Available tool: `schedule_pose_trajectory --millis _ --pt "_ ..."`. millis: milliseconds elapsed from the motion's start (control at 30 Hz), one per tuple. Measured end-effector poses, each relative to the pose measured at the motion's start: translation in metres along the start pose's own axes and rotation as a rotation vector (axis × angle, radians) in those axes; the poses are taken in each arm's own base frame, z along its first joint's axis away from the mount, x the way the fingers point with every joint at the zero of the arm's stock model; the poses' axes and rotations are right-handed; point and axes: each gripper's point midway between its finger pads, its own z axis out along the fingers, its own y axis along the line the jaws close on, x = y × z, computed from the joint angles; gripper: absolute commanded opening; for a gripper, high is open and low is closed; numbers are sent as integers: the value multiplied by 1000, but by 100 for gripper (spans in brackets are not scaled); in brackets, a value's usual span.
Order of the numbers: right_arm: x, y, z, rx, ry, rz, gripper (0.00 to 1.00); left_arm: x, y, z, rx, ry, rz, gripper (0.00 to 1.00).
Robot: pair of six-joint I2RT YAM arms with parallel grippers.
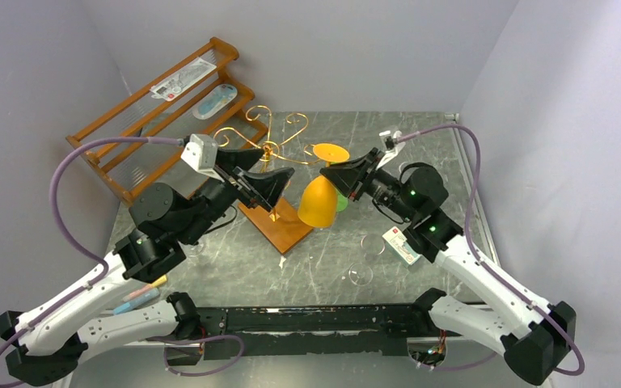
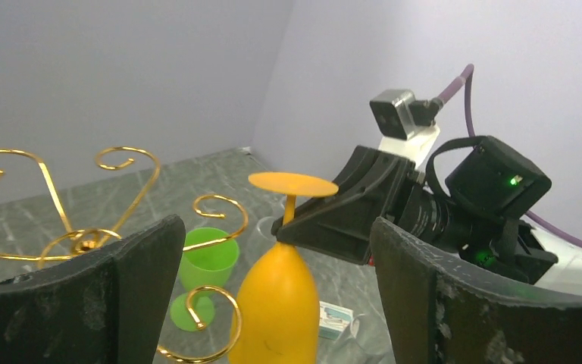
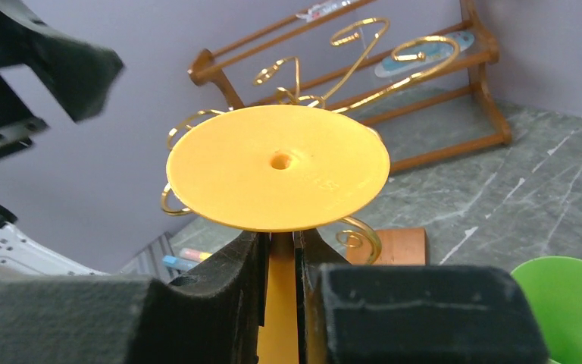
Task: Place the wine glass upside down on the wine glass rack
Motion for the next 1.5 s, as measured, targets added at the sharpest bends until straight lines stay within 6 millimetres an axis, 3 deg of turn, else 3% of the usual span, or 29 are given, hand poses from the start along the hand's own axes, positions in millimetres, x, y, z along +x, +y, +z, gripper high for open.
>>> schedule_pose_trajectory --millis 233,567,767,1500 --pt "28 -12 14 7 77 -57 0 -17 15 -6 -93 -22 31 96" --pt "51 16 22 -103 126 -145 0 -7 28 -6 -158 18 57 96" --pt "64 17 32 -93 140 -162 0 -1 33 -5 -187 36 59 95" --pt "68 28 65 -99 96 -164 0 -6 47 -10 -281 21 35 95"
